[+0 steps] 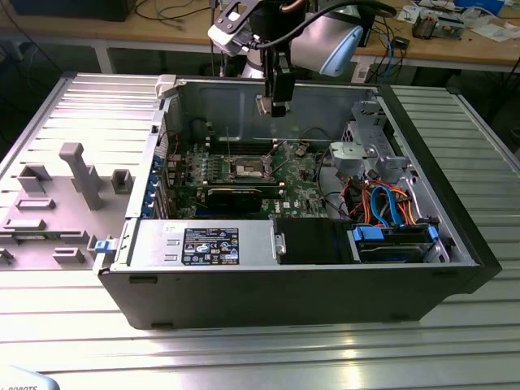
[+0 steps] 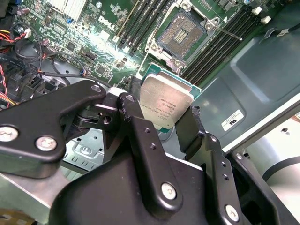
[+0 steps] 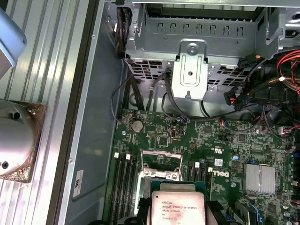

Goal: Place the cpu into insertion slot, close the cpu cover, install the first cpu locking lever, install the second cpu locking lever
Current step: 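Place the cpu into insertion slot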

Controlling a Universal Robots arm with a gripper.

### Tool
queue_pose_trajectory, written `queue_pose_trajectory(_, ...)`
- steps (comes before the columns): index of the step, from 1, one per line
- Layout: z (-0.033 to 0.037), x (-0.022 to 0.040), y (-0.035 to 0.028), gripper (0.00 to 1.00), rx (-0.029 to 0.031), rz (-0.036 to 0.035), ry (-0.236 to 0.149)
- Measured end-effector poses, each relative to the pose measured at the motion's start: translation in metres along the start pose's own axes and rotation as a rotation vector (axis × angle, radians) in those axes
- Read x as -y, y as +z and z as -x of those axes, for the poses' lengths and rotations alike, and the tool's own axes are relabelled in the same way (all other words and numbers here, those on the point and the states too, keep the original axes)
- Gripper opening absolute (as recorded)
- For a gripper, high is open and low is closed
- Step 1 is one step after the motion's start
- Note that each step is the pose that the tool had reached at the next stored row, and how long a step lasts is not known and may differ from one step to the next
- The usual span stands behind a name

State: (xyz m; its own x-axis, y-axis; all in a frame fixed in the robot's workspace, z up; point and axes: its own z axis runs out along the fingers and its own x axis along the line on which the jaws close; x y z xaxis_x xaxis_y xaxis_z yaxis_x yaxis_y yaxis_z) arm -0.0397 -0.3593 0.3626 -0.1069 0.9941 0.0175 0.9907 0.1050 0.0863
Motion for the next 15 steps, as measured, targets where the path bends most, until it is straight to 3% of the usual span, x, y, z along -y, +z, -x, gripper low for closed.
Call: queue_pose_trajectory(15, 0.0000, 0.0000, 0.0000, 0.54, 0.0018, 0.0004, 0.022)
